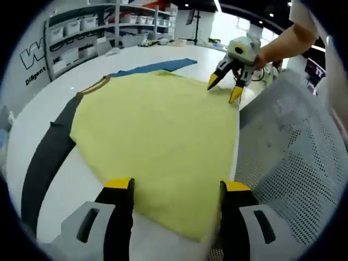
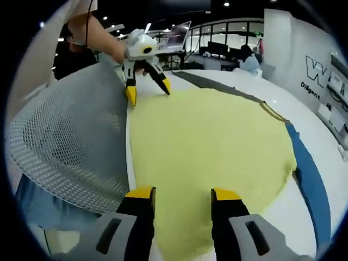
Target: Fold the garment on the visible template until the final outline fits inside the template.
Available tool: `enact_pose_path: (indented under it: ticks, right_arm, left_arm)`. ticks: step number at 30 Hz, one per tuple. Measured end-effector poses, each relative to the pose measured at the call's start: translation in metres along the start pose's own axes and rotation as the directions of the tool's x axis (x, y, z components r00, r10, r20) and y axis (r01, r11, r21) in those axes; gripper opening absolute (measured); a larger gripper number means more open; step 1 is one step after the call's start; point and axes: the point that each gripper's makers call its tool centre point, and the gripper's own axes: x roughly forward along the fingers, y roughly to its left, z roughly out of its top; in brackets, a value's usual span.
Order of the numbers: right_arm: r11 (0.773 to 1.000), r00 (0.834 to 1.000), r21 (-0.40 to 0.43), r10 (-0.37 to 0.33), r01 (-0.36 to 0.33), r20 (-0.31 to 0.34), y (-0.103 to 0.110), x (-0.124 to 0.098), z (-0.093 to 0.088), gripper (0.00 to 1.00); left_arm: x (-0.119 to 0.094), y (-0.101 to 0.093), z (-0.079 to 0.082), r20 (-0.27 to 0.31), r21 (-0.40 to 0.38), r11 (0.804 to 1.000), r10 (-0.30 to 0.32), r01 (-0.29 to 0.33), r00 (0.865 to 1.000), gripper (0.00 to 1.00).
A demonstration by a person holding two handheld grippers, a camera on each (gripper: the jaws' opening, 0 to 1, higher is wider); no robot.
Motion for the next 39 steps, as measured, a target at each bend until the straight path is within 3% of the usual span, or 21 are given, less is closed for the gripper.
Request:
enact_pose_path:
  ticks: [2,4,8,11,14,16,18,20,22,23,25,27,31,33,34,36,38,39]
  right_arm:
    - [1.0,0.999,-0.006,0.004,-0.005,-0.039,0.003,-0.001,-0.014,0.37]
    - [1.0,0.996,-0.005,0.029,-0.029,-0.087,0.014,-0.001,-0.031,0.36]
    - [1.0,0.998,0.001,0.019,-0.019,-0.057,0.02,-0.009,-0.031,0.38]
    - [0.999,0.997,0.038,0.011,-0.008,-0.078,0.018,-0.016,-0.033,0.34]
    - [0.99,0.998,0.126,-0.07,0.069,0.006,0.003,-0.027,-0.018,0.35]
    - [0.984,0.994,0.14,-0.112,0.111,-0.006,-0.01,-0.032,-0.022,0.35]
    - [0.965,0.986,0.205,-0.169,0.162,0.016,-0.03,-0.04,-0.025,0.36]
    - [0.951,0.973,0.214,-0.229,0.223,0.003,-0.049,-0.047,-0.03,0.36]
    - [0.913,0.952,0.288,-0.307,0.29,0.013,-0.074,-0.057,-0.035,0.36]
    - [0.886,0.931,0.3,-0.365,0.354,-0.019,-0.092,-0.066,-0.043,0.36]
    - [0.846,0.904,0.347,-0.427,0.405,-0.015,-0.117,-0.079,-0.05,0.35]
    - [0.805,0.877,0.371,-0.477,0.462,-0.058,-0.137,-0.091,-0.064,0.34]
    - [0.692,0.804,0.442,-0.58,0.571,-0.129,-0.183,-0.121,-0.097,0.31]
    - [0.62,0.755,0.478,-0.636,0.622,-0.158,-0.2,-0.135,-0.108,0.31]
    - [0.613,0.752,0.48,-0.637,0.628,-0.171,-0.203,-0.137,-0.111,0.31]
    - [0.541,0.705,0.503,-0.674,0.674,-0.22,-0.222,-0.151,-0.126,0.3]
    - [0.503,0.695,0.543,-0.683,0.672,-0.227,-0.231,-0.155,-0.131,0.29]
    - [0.454,0.67,0.566,-0.698,0.687,-0.253,-0.238,-0.16,-0.137,0.28]
  left_arm:
    - [0.001,-0.004,-0.011,-0.029,0.018,1.0,-0.004,0.005,1.0,0.65]
    - [-0.003,-0.003,-0.01,-0.006,-0.005,1.0,0.003,-0.003,1.0,0.64]
    - [-0.008,-0.002,-0.011,0.006,-0.052,0.999,0.004,-0.004,1.0,0.62]
    - [-0.015,0.01,0.005,0.093,-0.096,0.994,0.054,-0.045,0.994,0.61]
    - [-0.02,0.024,0.021,0.164,-0.136,0.987,0.111,-0.089,0.98,0.63]
    - [-0.021,0.03,0.026,0.181,-0.151,0.983,0.128,-0.101,0.975,0.65]
    - [-0.023,0.037,0.036,0.215,-0.165,0.979,0.157,-0.122,0.964,0.7]
    - [-0.024,0.042,0.045,0.243,-0.161,0.977,0.176,-0.139,0.954,0.76]
    - [-0.022,0.047,0.053,0.264,-0.139,0.977,0.195,-0.162,0.945,0.84]
    - [-0.021,0.05,0.056,0.267,-0.153,0.973,0.208,-0.172,0.941,0.85]
    - [-0.019,0.053,0.067,0.304,-0.189,0.966,0.227,-0.174,0.925,0.85]
    - [-0.016,0.054,0.075,0.327,-0.208,0.961,0.243,-0.181,0.913,0.85]
    - [-0.011,0.056,0.089,0.358,-0.234,0.954,0.263,-0.187,0.896,0.87]
    - [-0.012,0.057,0.097,0.381,-0.252,0.951,0.27,-0.182,0.884,0.88]
    - [-0.012,0.058,0.099,0.385,-0.254,0.95,0.273,-0.183,0.882,0.89]
    - [-0.011,0.058,0.103,0.39,-0.254,0.949,0.277,-0.186,0.878,0.9]
    - [-0.01,0.057,0.106,0.393,-0.253,0.95,0.273,-0.182,0.878,0.9]
    - [-0.009,0.057,0.105,0.393,-0.255,0.95,0.272,-0.18,0.878,0.9]
